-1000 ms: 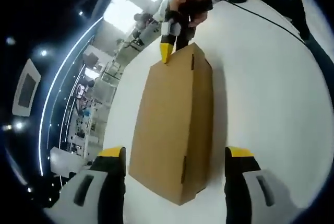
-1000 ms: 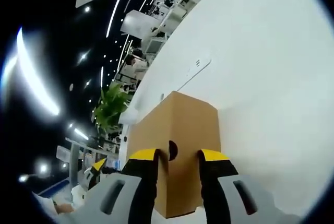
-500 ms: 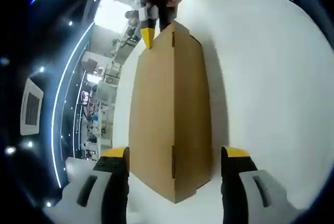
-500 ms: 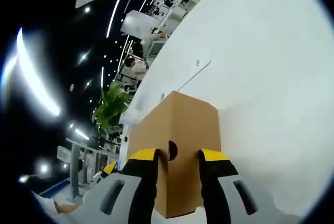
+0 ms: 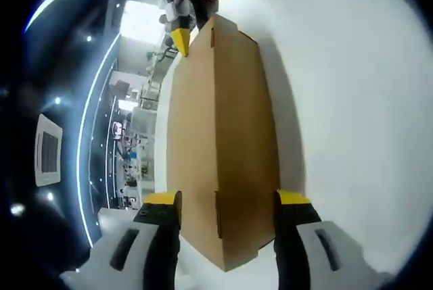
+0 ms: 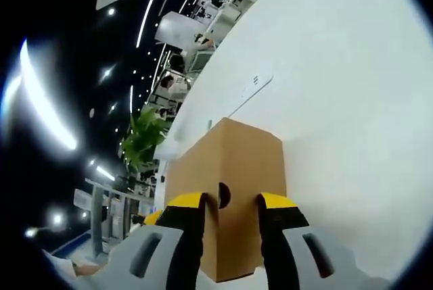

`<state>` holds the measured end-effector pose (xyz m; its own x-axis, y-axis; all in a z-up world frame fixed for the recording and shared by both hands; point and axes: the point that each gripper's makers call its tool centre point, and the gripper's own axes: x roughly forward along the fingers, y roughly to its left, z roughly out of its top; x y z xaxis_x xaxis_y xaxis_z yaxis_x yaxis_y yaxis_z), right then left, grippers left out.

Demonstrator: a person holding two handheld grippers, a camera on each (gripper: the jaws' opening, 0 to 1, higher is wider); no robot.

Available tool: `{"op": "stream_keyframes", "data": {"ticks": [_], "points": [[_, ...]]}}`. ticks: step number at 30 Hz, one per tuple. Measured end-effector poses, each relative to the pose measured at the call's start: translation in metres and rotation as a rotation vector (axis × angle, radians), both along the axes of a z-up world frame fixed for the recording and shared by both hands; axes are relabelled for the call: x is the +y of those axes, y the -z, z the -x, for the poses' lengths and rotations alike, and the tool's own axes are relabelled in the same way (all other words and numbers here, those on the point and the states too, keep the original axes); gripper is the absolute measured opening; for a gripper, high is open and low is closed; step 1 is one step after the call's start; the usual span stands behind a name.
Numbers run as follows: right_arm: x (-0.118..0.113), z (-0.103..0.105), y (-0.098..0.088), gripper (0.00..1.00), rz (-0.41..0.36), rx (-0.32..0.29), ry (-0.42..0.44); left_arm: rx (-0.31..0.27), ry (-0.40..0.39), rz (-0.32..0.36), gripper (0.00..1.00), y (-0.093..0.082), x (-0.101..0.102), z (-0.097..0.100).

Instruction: Operate the shoe box by opening the lid, removing the specified soft item, and placing it in the target area until the item is outside and the box remains undamaged.

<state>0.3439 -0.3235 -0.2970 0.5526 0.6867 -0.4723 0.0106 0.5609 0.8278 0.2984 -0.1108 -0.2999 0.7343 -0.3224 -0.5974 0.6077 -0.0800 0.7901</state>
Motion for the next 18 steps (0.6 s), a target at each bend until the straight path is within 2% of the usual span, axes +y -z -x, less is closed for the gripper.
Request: {"op": "stream_keyframes", "data": {"ticks": [5, 16, 18], "points": [[0.0002, 0.0001, 0.0002, 0.30, 0.003, 0.002, -0.003, -0.005, 0.004, -0.024, 0.47, 0.0036, 0.0039, -0.0002], [0.0013, 0.0017, -0.0006, 0.30, 0.002, 0.005, 0.002, -0.027, 0.013, -0.025, 0.45, 0.0036, 0.0018, -0.0023], [0.0013, 0.0019, -0.0005, 0.30, 0.003, 0.005, 0.002, -0.026, 0.006, -0.008, 0.44, 0.0028, 0.0011, -0.0022]]}}
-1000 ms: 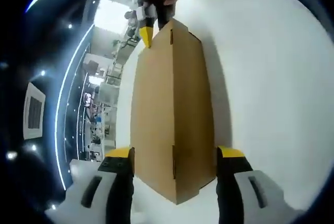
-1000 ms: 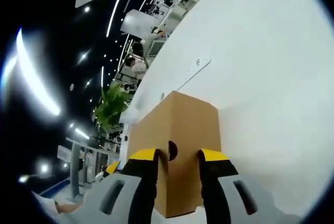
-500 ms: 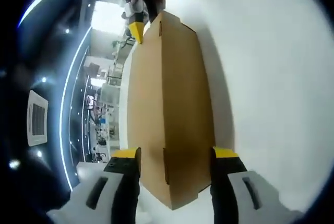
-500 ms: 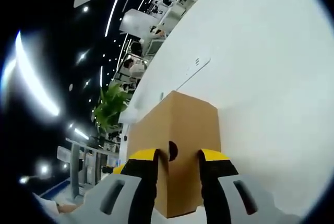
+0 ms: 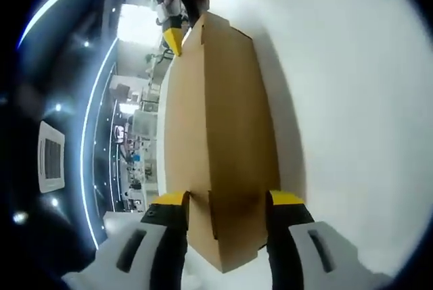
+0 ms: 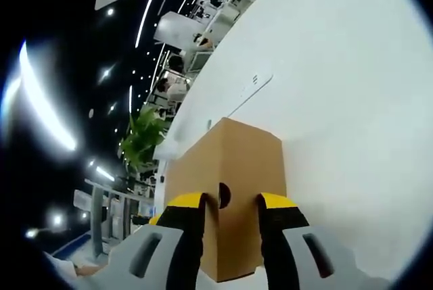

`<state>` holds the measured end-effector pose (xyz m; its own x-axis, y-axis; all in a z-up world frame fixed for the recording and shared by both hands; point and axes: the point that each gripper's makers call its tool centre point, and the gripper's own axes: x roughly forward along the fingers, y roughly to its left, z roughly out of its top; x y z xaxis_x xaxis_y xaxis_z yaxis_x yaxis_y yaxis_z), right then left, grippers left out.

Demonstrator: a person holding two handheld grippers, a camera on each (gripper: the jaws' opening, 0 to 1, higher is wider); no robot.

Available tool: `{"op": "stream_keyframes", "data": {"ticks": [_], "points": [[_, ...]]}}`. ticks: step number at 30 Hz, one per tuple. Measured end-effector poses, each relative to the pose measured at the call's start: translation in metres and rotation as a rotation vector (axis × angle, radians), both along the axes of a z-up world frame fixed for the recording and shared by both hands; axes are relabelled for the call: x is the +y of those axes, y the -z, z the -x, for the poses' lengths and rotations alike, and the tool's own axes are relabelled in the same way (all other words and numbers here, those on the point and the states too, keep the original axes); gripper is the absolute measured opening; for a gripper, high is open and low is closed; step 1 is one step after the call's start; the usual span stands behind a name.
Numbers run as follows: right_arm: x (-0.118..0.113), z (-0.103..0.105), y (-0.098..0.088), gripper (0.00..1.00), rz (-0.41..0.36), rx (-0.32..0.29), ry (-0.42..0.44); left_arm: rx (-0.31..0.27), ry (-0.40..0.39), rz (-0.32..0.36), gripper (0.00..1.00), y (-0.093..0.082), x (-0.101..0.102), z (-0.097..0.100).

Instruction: Operate the shoe box by opening the lid, removing the specified soft item, and placing it in the target area until the item is outside and the box remains undamaged.

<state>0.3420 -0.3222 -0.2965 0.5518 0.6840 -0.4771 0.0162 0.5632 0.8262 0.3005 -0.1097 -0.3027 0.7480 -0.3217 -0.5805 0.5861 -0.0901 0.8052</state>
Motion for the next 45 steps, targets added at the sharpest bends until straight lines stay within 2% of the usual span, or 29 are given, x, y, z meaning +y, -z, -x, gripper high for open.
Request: {"op": "stream_keyframes", "data": {"ticks": [3, 16, 22, 28, 33, 38, 40, 44, 45], "points": [[0.000, 0.001, 0.000, 0.30, 0.000, 0.002, 0.001, -0.020, -0.002, -0.012, 0.41, -0.003, 0.000, -0.002], [0.000, 0.001, 0.000, 0.30, 0.001, 0.010, 0.009, -0.043, -0.003, -0.011, 0.39, 0.000, 0.000, -0.001], [0.001, 0.002, -0.002, 0.30, -0.017, 0.033, 0.026, -0.043, -0.007, -0.014, 0.39, -0.001, 0.000, -0.001], [-0.004, -0.003, -0.005, 0.29, 0.015, 0.010, 0.040, -0.035, -0.007, -0.017, 0.39, -0.001, -0.001, -0.002], [-0.009, -0.010, -0.017, 0.29, 0.011, -0.022, 0.061, -0.033, -0.007, -0.012, 0.39, 0.000, -0.001, -0.002], [-0.015, -0.016, -0.027, 0.38, 0.051, -0.090, 0.064, -0.029, -0.008, -0.014, 0.39, 0.000, -0.001, -0.002], [-0.019, -0.018, -0.028, 0.45, 0.085, -0.121, 0.062, -0.029, -0.005, -0.013, 0.39, 0.000, -0.001, -0.002], [-0.017, -0.010, -0.033, 0.60, 0.134, -0.156, 0.038, -0.029, -0.005, -0.013, 0.39, 0.000, -0.001, -0.002], [-0.017, -0.008, -0.036, 0.62, 0.166, -0.187, 0.015, -0.028, -0.008, -0.014, 0.39, -0.001, -0.001, -0.002]]}}
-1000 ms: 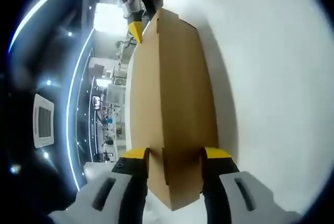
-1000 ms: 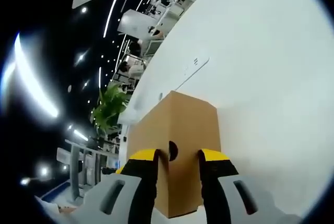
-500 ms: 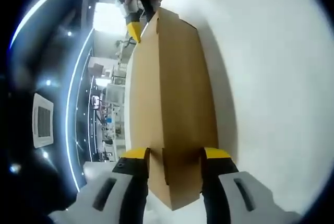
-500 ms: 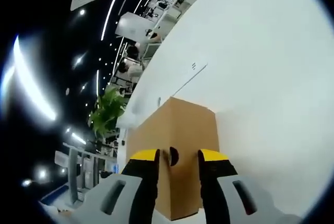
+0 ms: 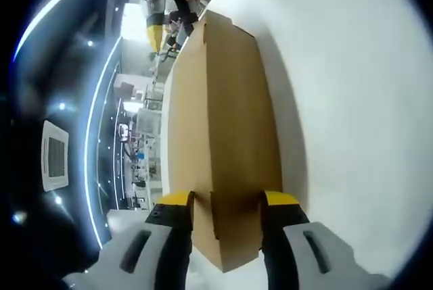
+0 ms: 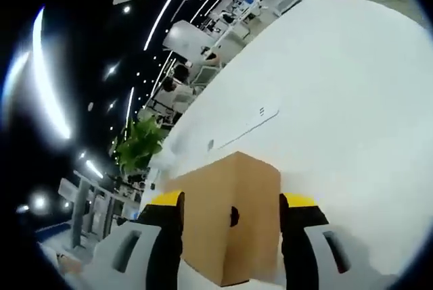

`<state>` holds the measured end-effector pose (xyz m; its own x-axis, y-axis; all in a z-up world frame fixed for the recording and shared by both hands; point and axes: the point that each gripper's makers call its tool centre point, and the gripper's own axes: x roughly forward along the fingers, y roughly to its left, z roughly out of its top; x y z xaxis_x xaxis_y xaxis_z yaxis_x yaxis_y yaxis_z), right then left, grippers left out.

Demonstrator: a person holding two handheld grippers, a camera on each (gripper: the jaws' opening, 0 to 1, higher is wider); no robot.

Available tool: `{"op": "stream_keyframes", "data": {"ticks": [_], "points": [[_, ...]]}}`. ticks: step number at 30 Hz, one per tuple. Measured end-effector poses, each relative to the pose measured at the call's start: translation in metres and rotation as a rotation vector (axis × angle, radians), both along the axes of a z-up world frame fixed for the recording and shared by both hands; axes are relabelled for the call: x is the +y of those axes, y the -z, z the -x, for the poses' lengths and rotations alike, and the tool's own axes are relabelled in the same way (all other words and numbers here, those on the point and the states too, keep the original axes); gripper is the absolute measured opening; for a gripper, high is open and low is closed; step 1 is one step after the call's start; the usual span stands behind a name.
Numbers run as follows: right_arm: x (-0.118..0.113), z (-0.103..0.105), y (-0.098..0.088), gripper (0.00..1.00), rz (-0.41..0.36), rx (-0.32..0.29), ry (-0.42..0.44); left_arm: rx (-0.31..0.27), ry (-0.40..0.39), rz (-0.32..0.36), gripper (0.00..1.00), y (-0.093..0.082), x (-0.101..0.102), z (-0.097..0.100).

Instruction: Operate the shoe box by opening the lid, removing the specified soft item, and placing it in the target area until the item is outside and the box remains undamaged.

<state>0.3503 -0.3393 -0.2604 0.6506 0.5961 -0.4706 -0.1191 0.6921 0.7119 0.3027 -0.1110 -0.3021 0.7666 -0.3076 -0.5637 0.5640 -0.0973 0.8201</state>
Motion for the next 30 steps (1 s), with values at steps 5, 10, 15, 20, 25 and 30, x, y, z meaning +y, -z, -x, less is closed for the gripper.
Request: {"op": "stream_keyframes", "data": {"ticks": [5, 10, 15, 20, 25, 30], "points": [[0.002, 0.010, -0.015, 0.69, 0.090, -0.059, -0.036, 0.000, -0.002, -0.002, 0.39, 0.000, 0.000, 0.000], [-0.010, 0.014, -0.019, 0.70, 0.240, -0.125, -0.100, 0.001, -0.003, -0.001, 0.39, 0.000, 0.000, 0.000], [-0.010, 0.019, -0.042, 0.76, 0.415, -0.239, -0.189, 0.004, -0.004, -0.002, 0.38, -0.001, 0.000, 0.000], [-0.007, 0.025, -0.055, 0.78, 0.645, -0.343, -0.318, 0.004, -0.004, -0.001, 0.38, -0.001, -0.001, 0.000], [0.001, 0.026, -0.074, 0.78, 0.827, -0.497, -0.408, 0.004, -0.008, -0.002, 0.38, -0.001, -0.001, -0.001], [0.004, 0.020, -0.069, 0.77, 0.962, -0.586, -0.518, 0.004, -0.010, -0.002, 0.38, -0.001, 0.000, -0.001]]}}
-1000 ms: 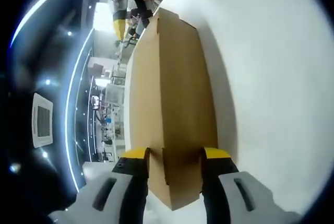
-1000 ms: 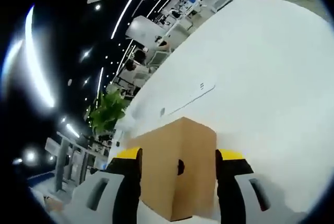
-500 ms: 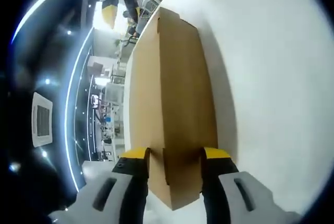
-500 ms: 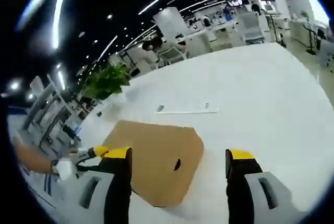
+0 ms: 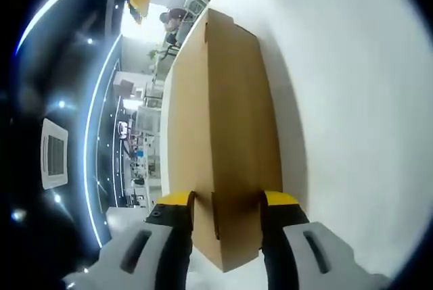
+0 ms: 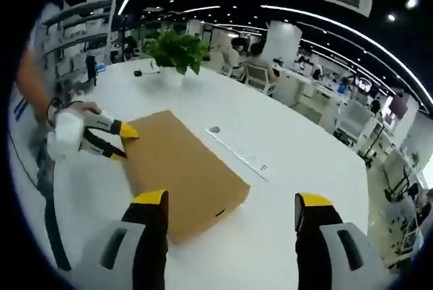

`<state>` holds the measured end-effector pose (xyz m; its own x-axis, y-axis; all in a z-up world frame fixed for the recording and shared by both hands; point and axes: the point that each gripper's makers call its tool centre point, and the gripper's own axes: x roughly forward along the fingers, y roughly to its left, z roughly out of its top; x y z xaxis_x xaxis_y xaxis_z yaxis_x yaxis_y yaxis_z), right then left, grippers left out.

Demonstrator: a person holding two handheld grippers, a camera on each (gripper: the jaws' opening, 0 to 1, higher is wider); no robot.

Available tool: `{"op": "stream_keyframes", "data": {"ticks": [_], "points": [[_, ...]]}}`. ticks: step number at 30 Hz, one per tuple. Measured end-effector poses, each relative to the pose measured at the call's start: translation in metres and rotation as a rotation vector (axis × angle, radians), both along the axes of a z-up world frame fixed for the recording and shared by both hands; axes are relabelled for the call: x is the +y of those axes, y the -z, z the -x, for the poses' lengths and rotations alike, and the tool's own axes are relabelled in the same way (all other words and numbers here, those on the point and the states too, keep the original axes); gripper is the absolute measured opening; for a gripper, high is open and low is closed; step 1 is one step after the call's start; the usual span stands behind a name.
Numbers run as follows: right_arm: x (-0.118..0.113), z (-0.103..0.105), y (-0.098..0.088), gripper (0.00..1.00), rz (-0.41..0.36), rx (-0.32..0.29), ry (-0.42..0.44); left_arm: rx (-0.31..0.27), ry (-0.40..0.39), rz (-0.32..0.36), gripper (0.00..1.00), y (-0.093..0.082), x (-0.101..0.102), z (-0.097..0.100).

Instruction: Operate the shoe box by opening the lid, removing the specified soft item, and placing it in the target area until the item is outside and the box remains undamaged.

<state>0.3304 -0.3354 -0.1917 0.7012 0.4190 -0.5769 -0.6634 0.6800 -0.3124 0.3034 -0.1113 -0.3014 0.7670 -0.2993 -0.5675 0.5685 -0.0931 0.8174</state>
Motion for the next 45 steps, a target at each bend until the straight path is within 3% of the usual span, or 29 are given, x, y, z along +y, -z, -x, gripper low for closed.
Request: {"op": "stream_keyframes", "data": {"ticks": [5, 11, 18, 26, 34, 45], "points": [[0.016, 0.007, 0.000, 0.77, 0.117, -0.073, -0.087, 0.000, -0.002, -0.001, 0.38, 0.000, 0.000, 0.000], [0.045, 0.030, 0.009, 0.77, 0.245, -0.149, -0.168, 0.000, -0.007, 0.000, 0.38, 0.000, 0.000, 0.001], [0.072, 0.052, 0.037, 0.76, 0.388, -0.187, -0.231, 0.004, -0.006, 0.002, 0.38, -0.001, 0.000, 0.002], [0.079, 0.051, 0.071, 0.74, 0.530, -0.199, -0.260, 0.006, -0.007, 0.005, 0.38, -0.001, -0.001, 0.002], [0.090, 0.038, 0.086, 0.70, 0.588, -0.244, -0.271, 0.005, -0.005, 0.006, 0.38, -0.001, -0.001, 0.002], [0.085, 0.029, 0.095, 0.60, 0.641, -0.249, -0.265, 0.008, -0.005, 0.006, 0.38, -0.001, -0.002, 0.001]]}}
